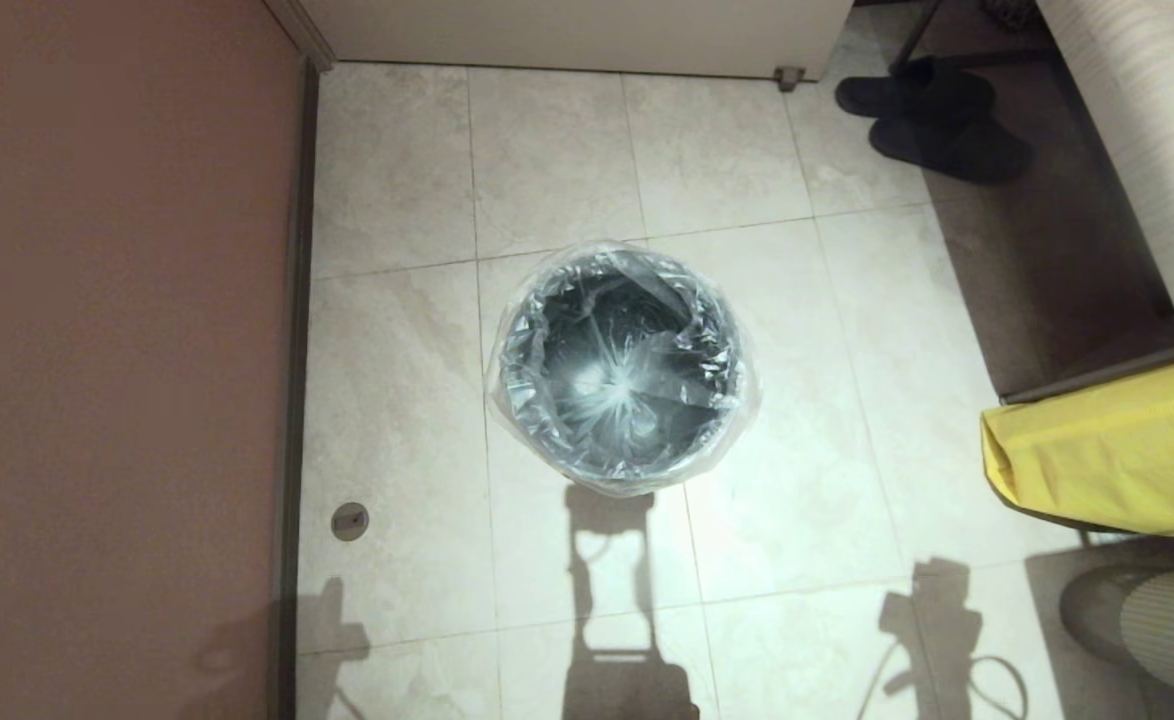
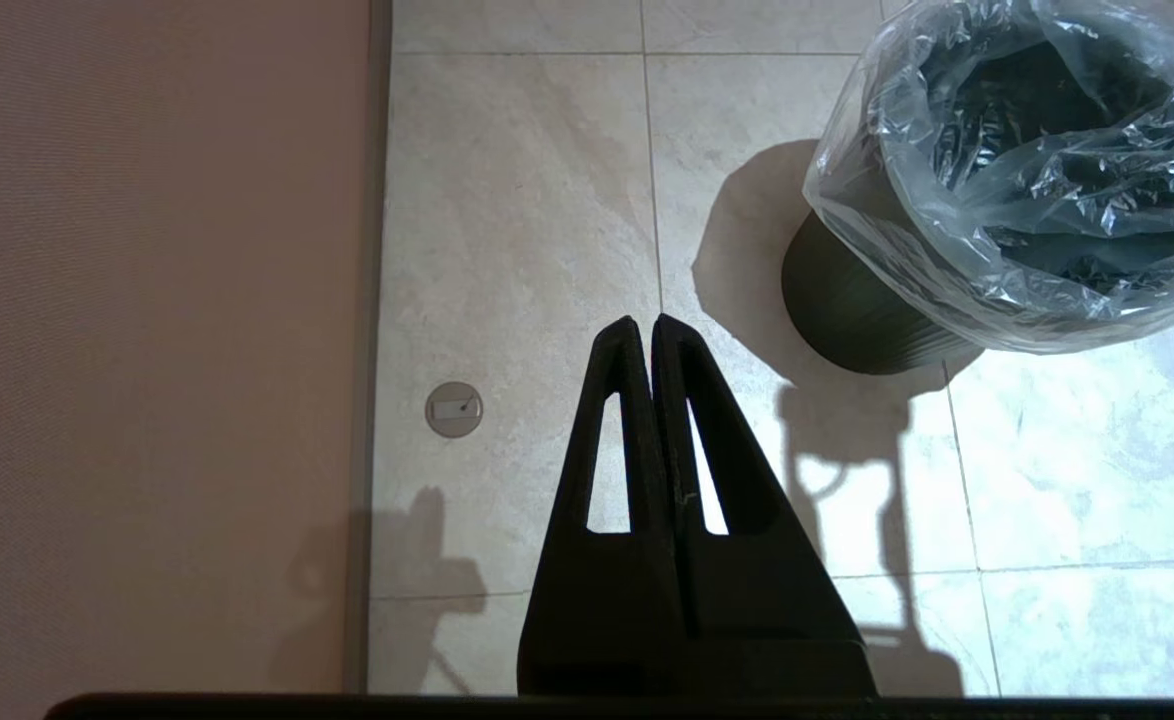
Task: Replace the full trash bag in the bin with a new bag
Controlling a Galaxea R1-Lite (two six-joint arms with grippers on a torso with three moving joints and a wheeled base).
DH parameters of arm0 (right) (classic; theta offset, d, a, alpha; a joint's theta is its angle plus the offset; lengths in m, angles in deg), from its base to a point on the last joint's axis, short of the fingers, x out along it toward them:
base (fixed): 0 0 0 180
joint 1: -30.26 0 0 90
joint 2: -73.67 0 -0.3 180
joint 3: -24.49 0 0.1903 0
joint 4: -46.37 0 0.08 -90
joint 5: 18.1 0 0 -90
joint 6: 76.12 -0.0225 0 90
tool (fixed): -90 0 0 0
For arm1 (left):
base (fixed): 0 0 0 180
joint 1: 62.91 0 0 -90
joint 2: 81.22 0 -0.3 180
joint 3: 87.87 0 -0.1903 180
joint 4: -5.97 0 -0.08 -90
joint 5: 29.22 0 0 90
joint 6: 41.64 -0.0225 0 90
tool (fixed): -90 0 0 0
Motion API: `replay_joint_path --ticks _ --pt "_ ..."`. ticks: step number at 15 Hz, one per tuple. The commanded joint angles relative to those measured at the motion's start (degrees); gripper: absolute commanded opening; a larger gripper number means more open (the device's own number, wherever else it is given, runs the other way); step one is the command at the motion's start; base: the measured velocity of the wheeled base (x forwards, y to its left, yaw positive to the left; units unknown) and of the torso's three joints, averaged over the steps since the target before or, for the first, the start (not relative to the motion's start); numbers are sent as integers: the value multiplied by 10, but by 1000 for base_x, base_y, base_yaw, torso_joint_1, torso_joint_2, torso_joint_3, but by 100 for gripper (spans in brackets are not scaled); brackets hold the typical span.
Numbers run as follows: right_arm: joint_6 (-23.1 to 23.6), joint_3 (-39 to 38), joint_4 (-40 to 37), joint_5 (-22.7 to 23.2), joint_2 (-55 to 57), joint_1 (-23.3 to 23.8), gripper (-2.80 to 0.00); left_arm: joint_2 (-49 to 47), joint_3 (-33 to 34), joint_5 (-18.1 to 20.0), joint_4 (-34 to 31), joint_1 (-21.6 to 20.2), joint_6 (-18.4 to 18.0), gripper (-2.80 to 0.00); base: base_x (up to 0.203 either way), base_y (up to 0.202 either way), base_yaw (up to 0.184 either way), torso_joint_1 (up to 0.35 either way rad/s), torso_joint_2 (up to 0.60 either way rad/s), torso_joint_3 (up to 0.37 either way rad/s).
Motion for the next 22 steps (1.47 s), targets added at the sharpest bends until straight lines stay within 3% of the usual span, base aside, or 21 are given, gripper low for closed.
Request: replay_joint_path --ticks 1,5,9,11,16,19,22 --pt "4 -4 -11 8 -40 5 -280 17 3 0 1 0 0 -280 0 0 0 0 0 0" --pt "30 -12 -74 40 -119 19 -280 64 13 28 -43 -2 -3 -280 0 0 0 0 0 0" --pt "83 -63 -100 52 -165 22 -280 69 24 32 -58 -4 -51 -280 0 0 0 0 0 0" --pt "99 -89 -88 49 -165 22 -280 69 43 30 -52 -4 -77 -280 0 0 0 0 0 0" --pt "141 -200 24 23 -165 22 -280 69 48 30 -69 -4 -82 -280 0 0 0 0 0 0" --pt "154 -210 40 12 -165 22 -280 69 48 31 -88 -4 -93 -280 0 0 0 0 0 0" --pt "163 -225 43 32 -165 22 -280 69 48 33 -109 -4 -88 -280 0 0 0 0 0 0"
